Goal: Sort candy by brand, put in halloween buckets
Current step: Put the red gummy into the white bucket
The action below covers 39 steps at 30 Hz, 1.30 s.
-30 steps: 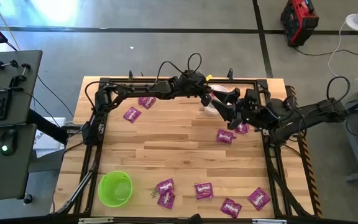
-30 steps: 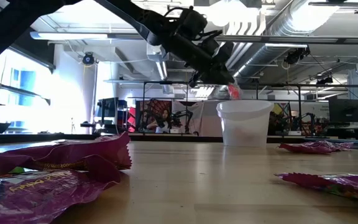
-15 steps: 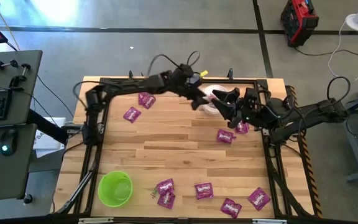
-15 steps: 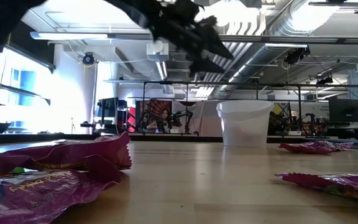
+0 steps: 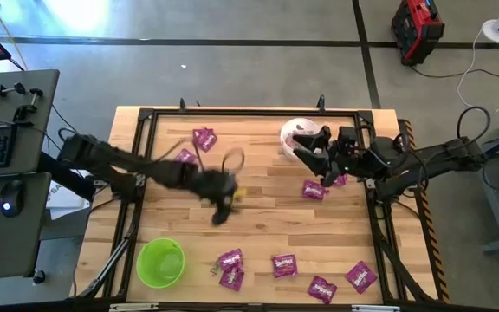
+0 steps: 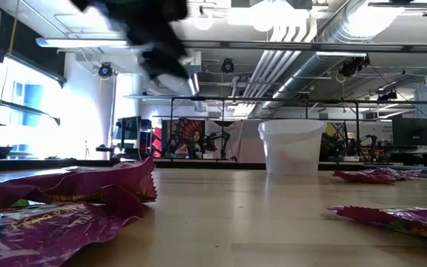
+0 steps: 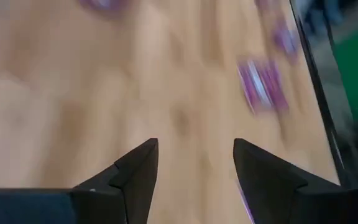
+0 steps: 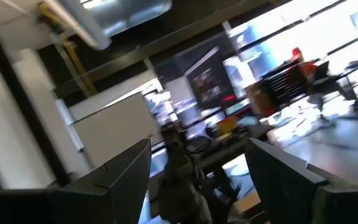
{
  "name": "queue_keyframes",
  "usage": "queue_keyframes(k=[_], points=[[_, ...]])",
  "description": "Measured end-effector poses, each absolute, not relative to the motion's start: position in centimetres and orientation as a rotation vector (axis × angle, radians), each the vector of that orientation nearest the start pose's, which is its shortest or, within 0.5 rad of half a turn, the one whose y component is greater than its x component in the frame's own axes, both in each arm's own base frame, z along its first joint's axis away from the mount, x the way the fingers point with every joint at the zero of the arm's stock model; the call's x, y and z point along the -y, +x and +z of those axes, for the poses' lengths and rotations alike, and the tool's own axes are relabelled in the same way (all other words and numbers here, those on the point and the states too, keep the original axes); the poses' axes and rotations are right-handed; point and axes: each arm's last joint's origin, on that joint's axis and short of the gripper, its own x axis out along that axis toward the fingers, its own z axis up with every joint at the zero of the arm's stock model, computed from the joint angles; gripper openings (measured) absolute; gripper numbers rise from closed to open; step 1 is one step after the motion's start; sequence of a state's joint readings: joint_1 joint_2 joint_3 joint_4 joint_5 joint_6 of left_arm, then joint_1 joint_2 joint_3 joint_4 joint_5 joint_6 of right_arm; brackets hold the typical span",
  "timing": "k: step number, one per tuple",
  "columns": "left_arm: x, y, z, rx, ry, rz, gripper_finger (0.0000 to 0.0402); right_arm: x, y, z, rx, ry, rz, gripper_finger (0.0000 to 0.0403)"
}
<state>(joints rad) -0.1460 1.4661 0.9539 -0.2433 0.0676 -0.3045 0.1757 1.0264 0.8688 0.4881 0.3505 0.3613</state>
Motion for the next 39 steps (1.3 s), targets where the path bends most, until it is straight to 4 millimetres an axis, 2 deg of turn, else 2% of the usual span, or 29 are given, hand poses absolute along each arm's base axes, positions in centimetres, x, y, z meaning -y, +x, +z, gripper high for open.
queue_keyframes(k=[5, 7, 11, 13, 18, 24, 30, 39], points=[[9.5, 28.3, 21.6, -0.991, -0.291, -0.16, 0.0195, -3.1, 22.2, 37.7, 0.287, 0.429, -0.051, 0.0254], [10.9, 28.1, 21.5, -1.028, -0.394, -0.13, 0.0195, -3.2, 22.3, 37.5, 0.257, 0.439, -0.049, 0.0254], [12.3, 28.2, 20.4, -1.133, -0.749, 0.003, 0.0195, -3.2, 22.4, 36.9, 0.207, 0.556, -0.046, 0.0254], [12.8, 28.2, 19.8, -1.177, -0.806, 0.011, 0.0195, -3.4, 22.5, 36.8, 0.2, 0.625, -0.029, 0.0254], [14.1, 28.9, 18.8, -1.231, -0.75, -0.01, 0.0195, -4.9, 22.4, 36.6, 0.165, 0.671, 0.03, 0.0254], [16.6, 30.3, 18.1, -1.253, -0.673, -0.018, 0.0195, -6.1, 22.1, 36.4, 0.144, 0.721, 0.013, 0.0254], [18.0, 30.2, 17.5, -1.366, -0.567, 0.046, 0.0195, -7.0, 21.9, 36.1, 0.132, 0.722, -0.038, 0.0254], [19.2, 30.3, 17.6, -1.27, -0.526, 0.075, 0.0188, -7.3, 22.0, 35.4, 0.081, 0.704, -0.065, 0.0254]])
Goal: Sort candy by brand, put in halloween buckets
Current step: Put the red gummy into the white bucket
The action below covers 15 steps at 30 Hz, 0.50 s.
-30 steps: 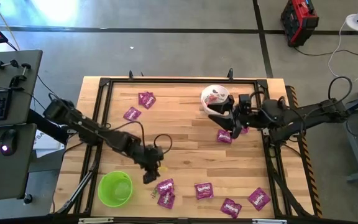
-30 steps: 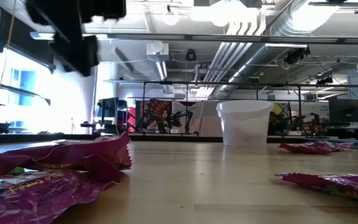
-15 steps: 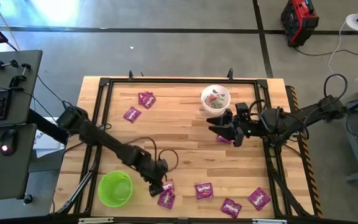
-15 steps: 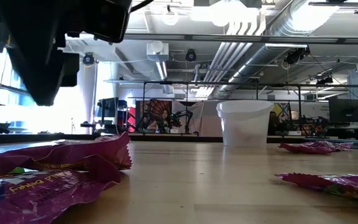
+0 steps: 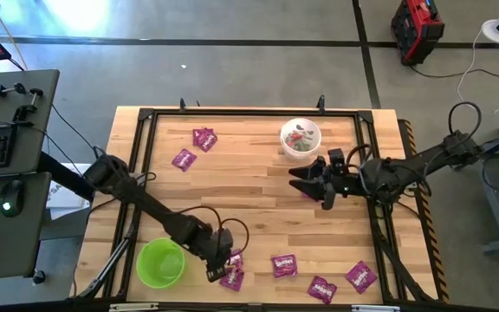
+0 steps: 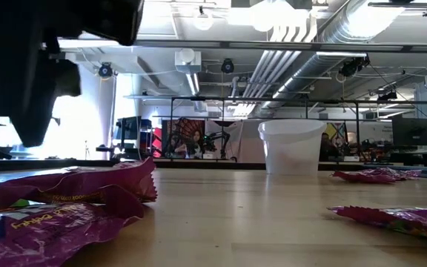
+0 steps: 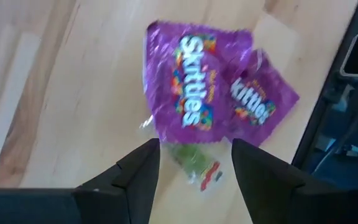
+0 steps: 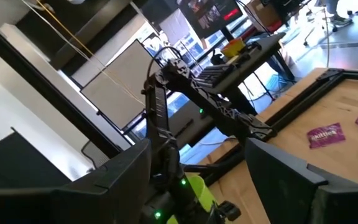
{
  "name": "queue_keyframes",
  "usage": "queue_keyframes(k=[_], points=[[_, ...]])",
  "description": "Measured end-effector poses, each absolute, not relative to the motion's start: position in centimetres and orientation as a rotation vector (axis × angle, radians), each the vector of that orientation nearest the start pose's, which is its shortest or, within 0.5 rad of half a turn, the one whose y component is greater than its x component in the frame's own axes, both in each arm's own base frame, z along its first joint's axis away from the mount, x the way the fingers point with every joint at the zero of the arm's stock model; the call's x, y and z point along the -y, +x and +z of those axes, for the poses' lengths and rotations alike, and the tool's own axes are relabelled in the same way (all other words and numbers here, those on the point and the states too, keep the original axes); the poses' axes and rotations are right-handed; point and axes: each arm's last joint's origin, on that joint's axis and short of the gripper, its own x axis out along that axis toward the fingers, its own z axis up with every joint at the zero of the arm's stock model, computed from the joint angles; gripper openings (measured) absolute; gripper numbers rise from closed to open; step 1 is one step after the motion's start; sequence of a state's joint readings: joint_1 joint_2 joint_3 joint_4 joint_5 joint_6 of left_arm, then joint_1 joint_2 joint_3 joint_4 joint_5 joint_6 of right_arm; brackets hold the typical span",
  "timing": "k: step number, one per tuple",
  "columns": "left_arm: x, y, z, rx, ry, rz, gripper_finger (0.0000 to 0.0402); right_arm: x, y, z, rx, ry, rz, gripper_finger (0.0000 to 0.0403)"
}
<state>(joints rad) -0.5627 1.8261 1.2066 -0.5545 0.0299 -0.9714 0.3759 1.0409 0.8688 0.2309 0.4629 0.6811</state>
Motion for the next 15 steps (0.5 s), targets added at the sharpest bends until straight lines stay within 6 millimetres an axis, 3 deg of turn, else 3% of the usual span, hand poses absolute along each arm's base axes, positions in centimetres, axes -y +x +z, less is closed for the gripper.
queue_keyframes(k=[7, 12, 15], points=[[19.7, 31.5, 17.6, -1.163, -0.499, -0.036, 0.0125, -7.3, 22.0, 35.0, 0.039, 0.709, -0.075, 0.0254], [19.3, 32.2, 16.6, -1.154, -0.478, -0.02, 0.0021, -7.5, 22.0, 34.5, -0.002, 0.719, -0.08, 0.0254], [19.0, 32.3, 16.0, -1.177, -0.469, 0.021, 0.001, -7.8, 21.9, 34.4, -0.023, 0.717, -0.072, 0.0254]])
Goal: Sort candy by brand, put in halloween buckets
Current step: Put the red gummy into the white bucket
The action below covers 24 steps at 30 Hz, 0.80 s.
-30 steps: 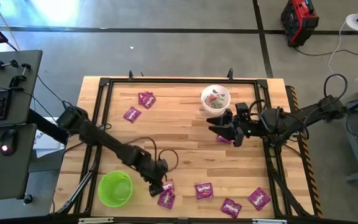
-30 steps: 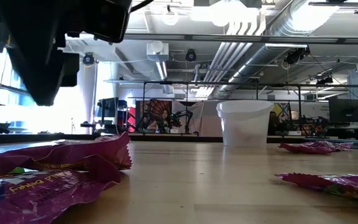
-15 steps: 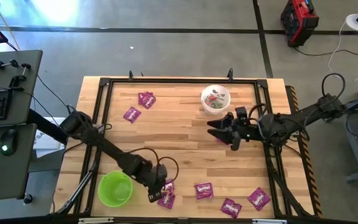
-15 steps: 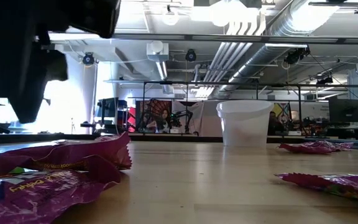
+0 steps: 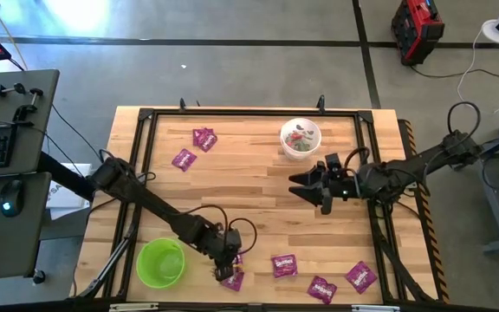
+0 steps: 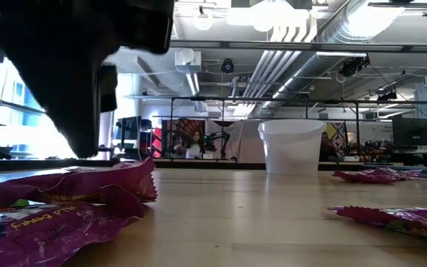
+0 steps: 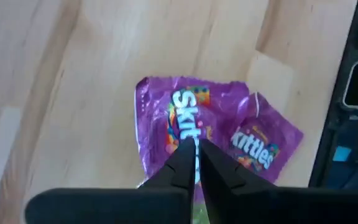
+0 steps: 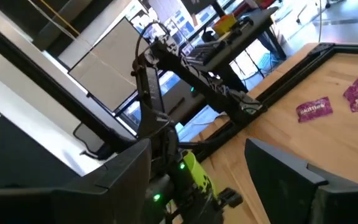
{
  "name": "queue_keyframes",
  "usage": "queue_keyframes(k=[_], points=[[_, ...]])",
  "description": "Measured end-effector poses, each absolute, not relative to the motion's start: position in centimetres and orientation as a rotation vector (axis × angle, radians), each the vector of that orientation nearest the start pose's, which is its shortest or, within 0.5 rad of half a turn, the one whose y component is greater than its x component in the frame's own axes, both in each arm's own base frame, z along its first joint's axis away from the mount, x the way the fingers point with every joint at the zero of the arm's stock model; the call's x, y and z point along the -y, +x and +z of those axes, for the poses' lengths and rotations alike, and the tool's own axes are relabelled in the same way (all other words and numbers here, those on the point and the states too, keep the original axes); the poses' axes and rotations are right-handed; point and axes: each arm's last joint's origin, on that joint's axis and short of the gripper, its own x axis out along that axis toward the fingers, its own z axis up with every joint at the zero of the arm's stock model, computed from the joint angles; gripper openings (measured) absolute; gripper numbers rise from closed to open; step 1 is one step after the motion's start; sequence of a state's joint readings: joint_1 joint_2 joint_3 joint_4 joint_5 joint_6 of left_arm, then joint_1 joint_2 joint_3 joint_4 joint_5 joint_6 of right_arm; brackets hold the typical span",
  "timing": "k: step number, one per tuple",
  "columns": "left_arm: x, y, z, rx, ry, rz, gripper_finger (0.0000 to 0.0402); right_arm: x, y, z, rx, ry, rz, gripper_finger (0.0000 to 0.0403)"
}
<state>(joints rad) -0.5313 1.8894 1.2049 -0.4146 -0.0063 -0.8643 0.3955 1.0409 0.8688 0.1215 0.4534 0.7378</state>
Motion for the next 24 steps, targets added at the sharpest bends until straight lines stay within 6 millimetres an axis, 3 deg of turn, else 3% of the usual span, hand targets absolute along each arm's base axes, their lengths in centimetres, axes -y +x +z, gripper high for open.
queue_keyframes(k=[9, 16, 24], points=[[19.1, 32.9, 14.3, -1.195, -0.477, 0.014, 0.0, -8.2, 21.7, 34.0, -0.06, 0.724, -0.067, 0.0254], [18.2, 33.9, 14.6, -1.101, -0.458, 0.06, 0.0, -8.2, 21.7, 33.9, -0.071, 0.717, -0.07, 0.0254], [15.9, 35.2, 15.7, -1.035, -0.461, 0.059, 0.0, -8.2, 21.7, 33.8, -0.084, 0.711, -0.075, 0.0254]])
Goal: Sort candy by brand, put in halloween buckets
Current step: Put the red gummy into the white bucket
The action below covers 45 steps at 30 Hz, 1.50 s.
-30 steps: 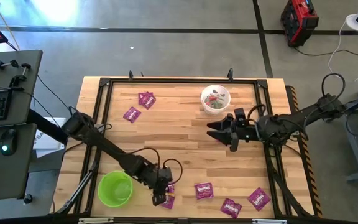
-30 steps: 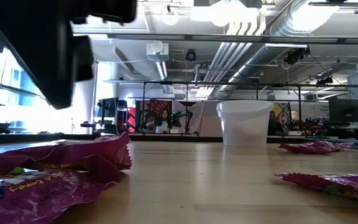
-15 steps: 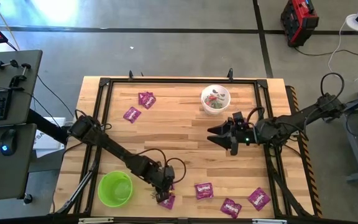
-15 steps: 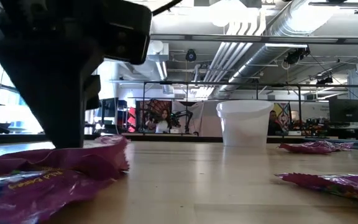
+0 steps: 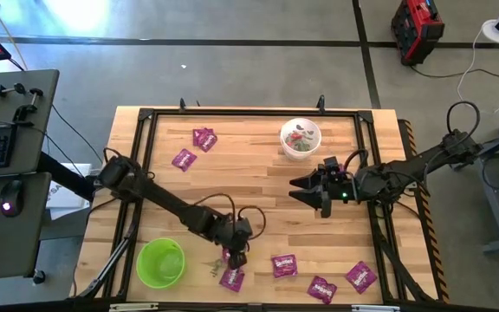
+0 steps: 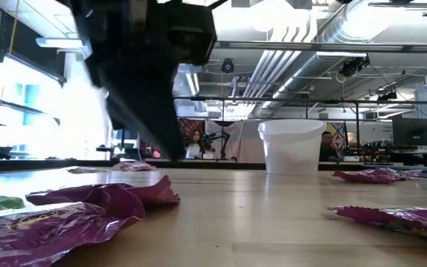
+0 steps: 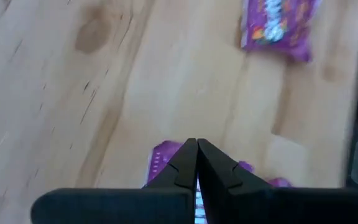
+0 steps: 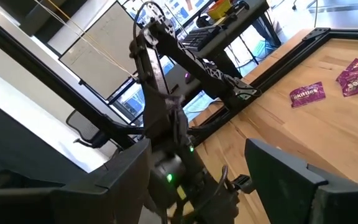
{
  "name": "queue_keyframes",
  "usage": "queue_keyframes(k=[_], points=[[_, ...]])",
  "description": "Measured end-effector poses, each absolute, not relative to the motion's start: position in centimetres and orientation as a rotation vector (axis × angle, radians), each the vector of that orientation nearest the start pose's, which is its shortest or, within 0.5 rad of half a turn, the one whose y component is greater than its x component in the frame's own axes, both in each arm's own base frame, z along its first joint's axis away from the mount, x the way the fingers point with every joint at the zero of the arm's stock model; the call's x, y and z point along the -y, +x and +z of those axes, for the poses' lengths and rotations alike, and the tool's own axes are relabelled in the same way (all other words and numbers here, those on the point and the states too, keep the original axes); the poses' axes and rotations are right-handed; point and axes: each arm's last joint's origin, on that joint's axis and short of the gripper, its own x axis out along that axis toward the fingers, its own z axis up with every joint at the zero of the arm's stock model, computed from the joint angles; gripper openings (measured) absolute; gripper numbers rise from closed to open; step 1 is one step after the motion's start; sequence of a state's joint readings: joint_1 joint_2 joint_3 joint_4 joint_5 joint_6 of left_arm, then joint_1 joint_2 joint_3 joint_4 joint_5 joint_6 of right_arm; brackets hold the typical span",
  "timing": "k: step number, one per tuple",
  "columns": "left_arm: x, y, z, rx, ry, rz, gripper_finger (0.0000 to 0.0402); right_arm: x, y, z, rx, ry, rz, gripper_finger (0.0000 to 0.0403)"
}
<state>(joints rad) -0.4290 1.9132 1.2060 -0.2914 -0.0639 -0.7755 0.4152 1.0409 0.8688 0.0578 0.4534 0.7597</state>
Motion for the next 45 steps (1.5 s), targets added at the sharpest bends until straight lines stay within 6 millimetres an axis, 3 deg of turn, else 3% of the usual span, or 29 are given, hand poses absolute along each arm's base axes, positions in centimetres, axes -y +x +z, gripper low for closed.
queue_keyframes(k=[3, 7, 12, 16, 20, 32, 45], points=[[15.6, 34.8, 17.3, -1.034, -0.501, 0.044, 0.0, -8.2, 21.7, 33.7, -0.095, 0.705, -0.08, 0.0254], [16.6, 32.7, 18.7, -1.107, -0.521, 0.068, 0.0, -8.2, 21.6, 33.4, -0.12, 0.692, -0.09, 0.0254], [18.6, 29.8, 18.2, -1.26, -0.483, 0.122, 0.0, -8.1, 21.6, 33.1, -0.144, 0.682, -0.099, 0.0254], [19.8, 28.8, 17.8, -1.311, -0.484, 0.136, 0.0008, -8.1, 21.6, 33.1, -0.146, 0.681, -0.101, 0.0254], [19.8, 28.8, 17.6, -1.322, -0.511, 0.158, 0.0045, -8.1, 21.6, 33.1, -0.15, 0.678, -0.102, 0.0254], [19.2, 29.9, 15.9, -1.345, -0.549, 0.192, 0.0201, -8.1, 21.5, 32.8, -0.172, 0.692, -0.114, 0.0254], [19.5, 30.8, 14.0, -1.345, -0.572, 0.223, 0.0221, -8.1, 21.5, 32.6, -0.192, 0.683, -0.122, 0.0254]])
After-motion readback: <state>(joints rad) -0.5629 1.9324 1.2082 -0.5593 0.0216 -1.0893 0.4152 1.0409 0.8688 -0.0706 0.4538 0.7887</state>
